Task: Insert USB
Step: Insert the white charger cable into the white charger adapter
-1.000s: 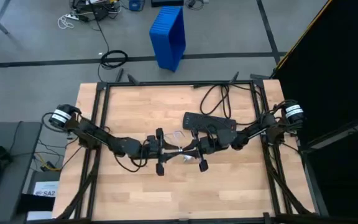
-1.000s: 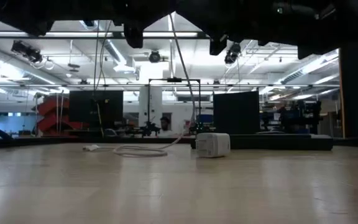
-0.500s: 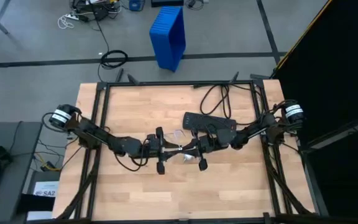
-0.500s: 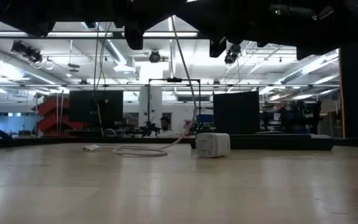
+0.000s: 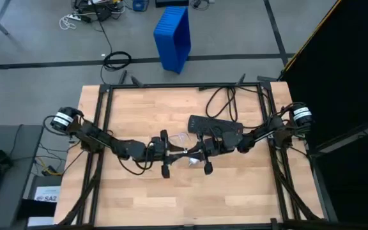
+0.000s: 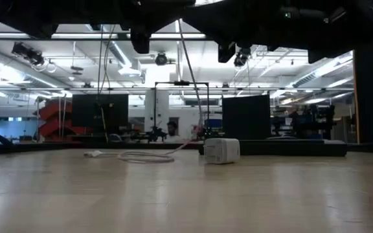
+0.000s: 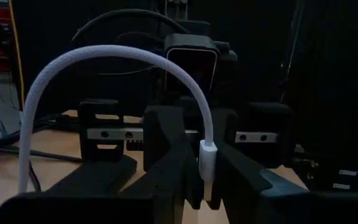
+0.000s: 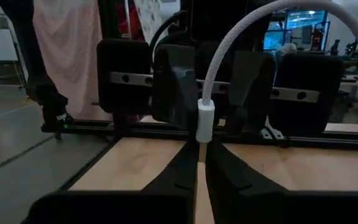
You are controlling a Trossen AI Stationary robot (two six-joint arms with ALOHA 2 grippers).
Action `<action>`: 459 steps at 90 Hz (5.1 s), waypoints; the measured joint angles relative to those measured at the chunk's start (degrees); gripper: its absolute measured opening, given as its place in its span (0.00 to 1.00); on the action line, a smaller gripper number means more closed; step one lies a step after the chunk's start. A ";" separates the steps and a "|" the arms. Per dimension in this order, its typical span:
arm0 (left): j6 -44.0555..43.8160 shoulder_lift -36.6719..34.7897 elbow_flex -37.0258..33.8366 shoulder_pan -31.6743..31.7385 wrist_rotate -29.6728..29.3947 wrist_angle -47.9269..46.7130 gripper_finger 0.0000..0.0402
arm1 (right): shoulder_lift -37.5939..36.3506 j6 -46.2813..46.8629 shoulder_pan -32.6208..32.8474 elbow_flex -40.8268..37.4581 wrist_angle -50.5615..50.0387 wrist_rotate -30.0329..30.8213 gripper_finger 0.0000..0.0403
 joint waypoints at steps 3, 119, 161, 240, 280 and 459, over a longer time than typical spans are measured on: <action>-0.09 0.00 0.00 0.01 -0.01 -0.01 0.16 | 0.00 0.00 -0.01 0.00 0.00 0.02 0.00; -1.45 -0.24 -0.02 0.10 0.03 -4.73 0.16 | 0.02 0.42 0.04 4.13 -10.45 -0.02 0.00; -5.55 -5.08 -0.02 0.14 2.42 -14.51 0.16 | 0.02 0.59 0.06 4.11 -12.00 -0.04 0.00; -5.95 -5.20 1.20 1.10 5.22 -16.93 0.13 | 0.02 1.57 -0.40 4.11 -12.07 -0.01 0.00; -6.08 -5.14 1.20 1.70 5.19 -17.43 0.10 | 0.02 1.57 -0.42 4.11 -12.16 0.22 0.00; -1.48 -9.44 -15.99 -5.39 -3.99 13.00 0.00 | -3.87 4.13 -7.89 -15.00 -4.03 -9.62 0.11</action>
